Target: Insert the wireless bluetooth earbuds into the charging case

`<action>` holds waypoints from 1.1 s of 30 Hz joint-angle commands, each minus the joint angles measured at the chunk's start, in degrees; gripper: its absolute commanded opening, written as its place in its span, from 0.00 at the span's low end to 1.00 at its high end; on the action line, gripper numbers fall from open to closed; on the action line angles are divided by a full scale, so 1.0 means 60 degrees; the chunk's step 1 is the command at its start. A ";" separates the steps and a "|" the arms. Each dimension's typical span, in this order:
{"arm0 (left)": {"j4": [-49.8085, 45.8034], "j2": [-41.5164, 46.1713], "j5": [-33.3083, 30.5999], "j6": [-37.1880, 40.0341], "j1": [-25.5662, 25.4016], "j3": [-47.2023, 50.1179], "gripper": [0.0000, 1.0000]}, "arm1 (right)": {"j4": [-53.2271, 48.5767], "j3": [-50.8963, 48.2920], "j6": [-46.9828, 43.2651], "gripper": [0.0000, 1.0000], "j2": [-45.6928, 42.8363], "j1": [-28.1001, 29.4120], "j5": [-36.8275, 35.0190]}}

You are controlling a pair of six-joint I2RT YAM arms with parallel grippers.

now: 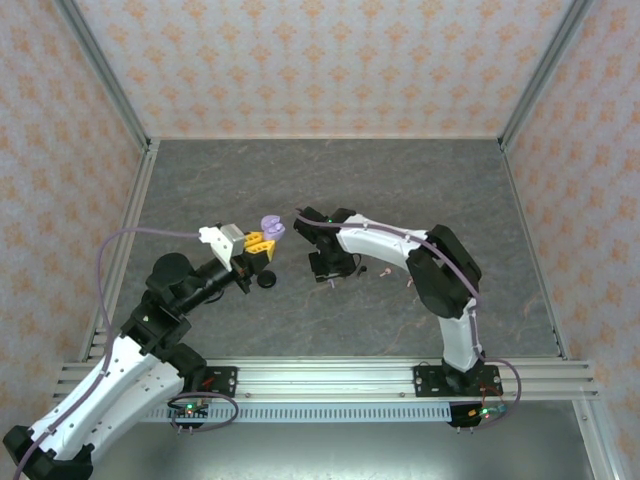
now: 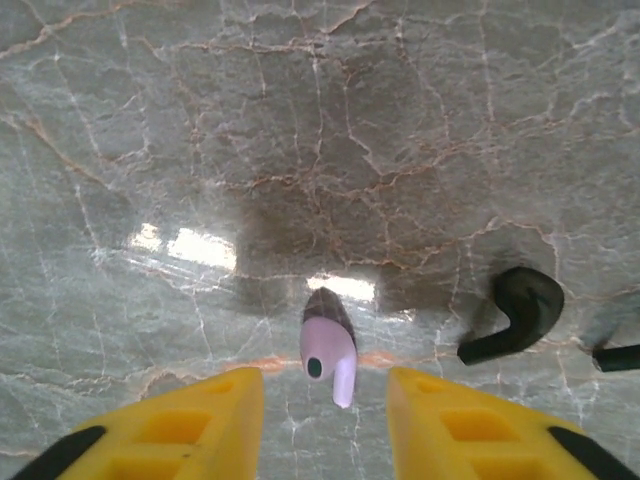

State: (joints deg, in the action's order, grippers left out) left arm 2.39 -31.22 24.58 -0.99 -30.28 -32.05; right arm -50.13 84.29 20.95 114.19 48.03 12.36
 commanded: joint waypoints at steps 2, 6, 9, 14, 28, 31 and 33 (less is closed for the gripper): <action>0.0290 0.0193 -0.0146 0.0104 -0.0047 -0.0034 0.00 | -0.0307 0.0435 -0.0031 0.31 0.0432 -0.0051 0.0227; 0.0246 0.0254 -0.0184 0.0093 -0.0049 -0.0020 0.00 | -0.0246 0.0473 -0.0032 0.26 0.0633 -0.0047 0.0154; 0.0231 0.0266 -0.0196 0.0093 -0.0065 -0.0017 0.00 | -0.0300 0.0475 -0.0037 0.25 0.0731 -0.0051 0.0039; 0.0234 0.0252 -0.0204 0.0094 -0.0050 -0.0006 0.00 | -0.0363 0.0384 -0.0110 0.24 0.0792 -0.0051 -0.0068; 0.1138 -0.0171 -0.0094 -0.0279 -0.0063 -0.0004 0.00 | 0.0914 -0.0588 -0.0294 0.19 -0.1883 -0.0153 -0.0760; 0.1627 -0.0580 0.0017 -0.0454 -0.0065 -0.0088 0.00 | 0.1122 -0.0679 -0.0472 0.19 -0.3052 -0.0168 -0.1134; 0.2111 -0.0880 0.0039 -0.0612 -0.0062 -0.0122 0.00 | 0.1387 -0.0708 -0.0595 0.19 -0.3917 -0.0168 -0.1417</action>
State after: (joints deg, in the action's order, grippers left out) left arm 7.94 -34.96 24.58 -2.81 -30.28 -32.05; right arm -44.77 80.60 19.22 98.26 47.27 8.78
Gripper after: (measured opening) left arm 0.137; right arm 0.196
